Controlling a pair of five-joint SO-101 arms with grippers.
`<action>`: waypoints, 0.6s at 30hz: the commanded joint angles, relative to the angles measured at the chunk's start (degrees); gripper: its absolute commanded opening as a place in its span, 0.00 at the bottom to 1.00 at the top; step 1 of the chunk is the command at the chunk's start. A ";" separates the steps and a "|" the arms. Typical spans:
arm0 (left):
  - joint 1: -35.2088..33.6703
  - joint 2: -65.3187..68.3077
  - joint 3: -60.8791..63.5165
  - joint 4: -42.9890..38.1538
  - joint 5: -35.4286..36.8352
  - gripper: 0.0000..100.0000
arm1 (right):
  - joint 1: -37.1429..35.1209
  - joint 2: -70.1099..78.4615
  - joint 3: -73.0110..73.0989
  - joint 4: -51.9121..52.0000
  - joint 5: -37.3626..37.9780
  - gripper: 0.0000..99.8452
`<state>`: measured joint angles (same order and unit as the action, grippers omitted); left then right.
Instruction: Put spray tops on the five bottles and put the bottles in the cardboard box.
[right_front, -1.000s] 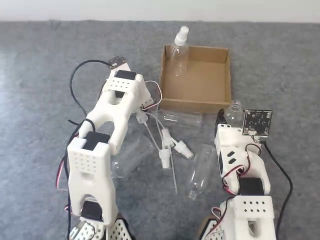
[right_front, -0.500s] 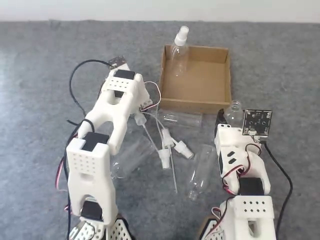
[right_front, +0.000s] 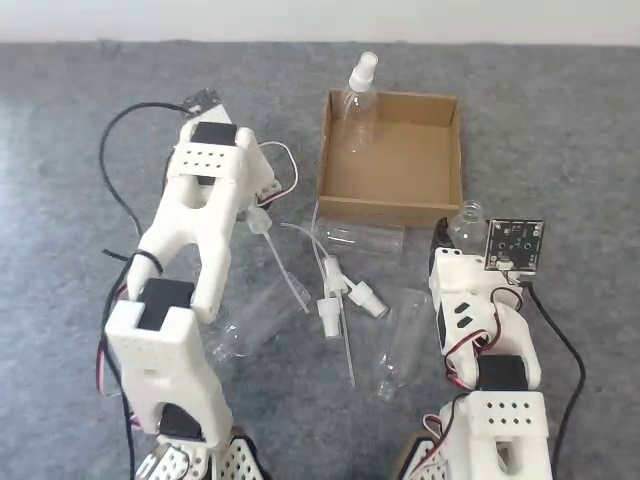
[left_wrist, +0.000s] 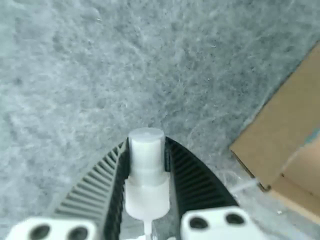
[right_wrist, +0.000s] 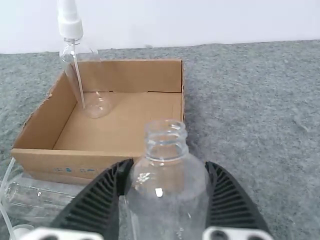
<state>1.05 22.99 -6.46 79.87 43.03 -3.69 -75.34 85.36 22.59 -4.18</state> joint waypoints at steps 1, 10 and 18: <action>-0.53 -7.03 -0.57 1.76 -0.79 0.01 | 0.66 -1.19 0.62 -1.89 -0.26 0.10; -2.29 -17.41 5.76 0.53 -0.79 0.01 | 0.66 -1.27 0.70 -1.89 -0.35 0.11; -3.34 -28.40 16.48 -7.30 -3.43 0.01 | 0.66 -1.27 0.70 -1.71 -0.35 0.11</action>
<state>-2.02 2.51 7.52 76.26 40.92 -3.69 -75.34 87.21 22.15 -4.18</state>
